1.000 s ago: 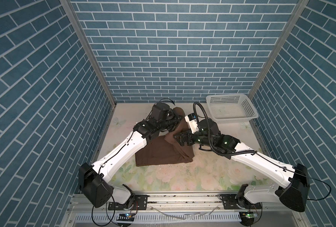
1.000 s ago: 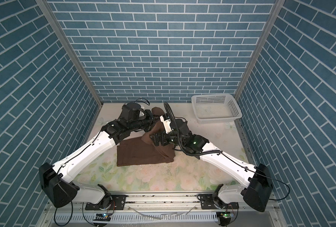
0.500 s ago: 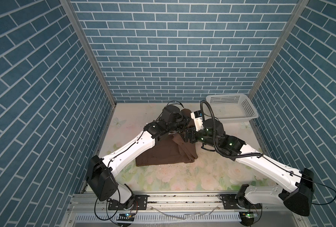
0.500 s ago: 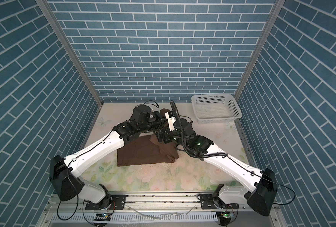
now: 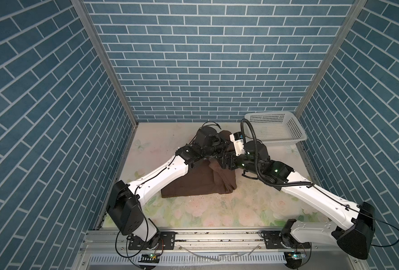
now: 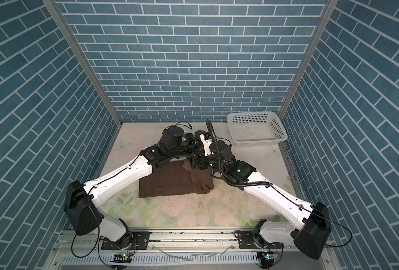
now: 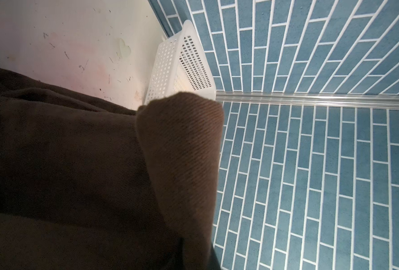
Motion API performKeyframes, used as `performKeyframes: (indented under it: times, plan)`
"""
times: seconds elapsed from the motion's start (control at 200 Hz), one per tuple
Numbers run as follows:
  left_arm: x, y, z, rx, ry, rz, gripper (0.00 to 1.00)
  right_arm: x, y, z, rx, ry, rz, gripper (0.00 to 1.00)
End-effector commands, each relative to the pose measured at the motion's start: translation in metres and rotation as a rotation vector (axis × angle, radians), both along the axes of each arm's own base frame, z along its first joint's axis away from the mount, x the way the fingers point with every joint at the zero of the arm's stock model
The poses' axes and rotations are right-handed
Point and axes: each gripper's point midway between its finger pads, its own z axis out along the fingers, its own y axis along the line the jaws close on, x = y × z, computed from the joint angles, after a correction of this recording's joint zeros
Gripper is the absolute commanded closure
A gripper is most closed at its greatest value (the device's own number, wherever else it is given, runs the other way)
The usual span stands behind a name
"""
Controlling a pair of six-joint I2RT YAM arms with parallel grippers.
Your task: Fold and stack the trousers
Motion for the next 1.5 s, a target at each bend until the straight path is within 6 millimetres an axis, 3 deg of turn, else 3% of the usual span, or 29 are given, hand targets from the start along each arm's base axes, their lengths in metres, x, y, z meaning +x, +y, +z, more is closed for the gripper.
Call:
performKeyframes:
  times: [0.0, 0.23, 0.615, 0.82, 1.06, 1.195, 1.31, 1.495]
  plan:
    - [-0.003, 0.011, 0.05, -0.087, -0.093, 0.004, 1.0, 0.006, -0.028, -0.044, -0.129, 0.056, -0.081, 0.12]
    - [0.005, 0.028, 0.052, -0.071, -0.102, 0.043, 1.0, -0.016, -0.018, -0.045, -0.179, -0.014, -0.016, 0.09]
    - [0.015, 0.037, 0.042, -0.058, -0.089, 0.055, 1.0, -0.03, -0.029, -0.066, -0.302, -0.059, -0.029, 0.08]
    - [0.014, 0.034, 0.035, -0.065, -0.078, 0.048, 1.0, -0.01, -0.024, -0.054, -0.321, -0.096, -0.104, 0.08]
    - [0.009, 0.03, 0.038, -0.082, -0.079, 0.033, 1.0, 0.034, -0.006, -0.046, -0.222, -0.055, -0.208, 0.08]
    - [0.006, 0.024, 0.034, -0.097, -0.065, 0.018, 1.0, 0.057, -0.017, -0.031, -0.092, -0.004, -0.264, 0.18]
    - [0.007, 0.02, 0.028, -0.102, -0.052, 0.011, 1.0, 0.063, -0.024, -0.024, -0.038, 0.017, -0.263, 0.26]
    - [0.012, 0.014, 0.022, -0.112, -0.038, 0.0, 1.0, 0.044, -0.034, -0.022, -0.048, 0.042, -0.227, 0.13]
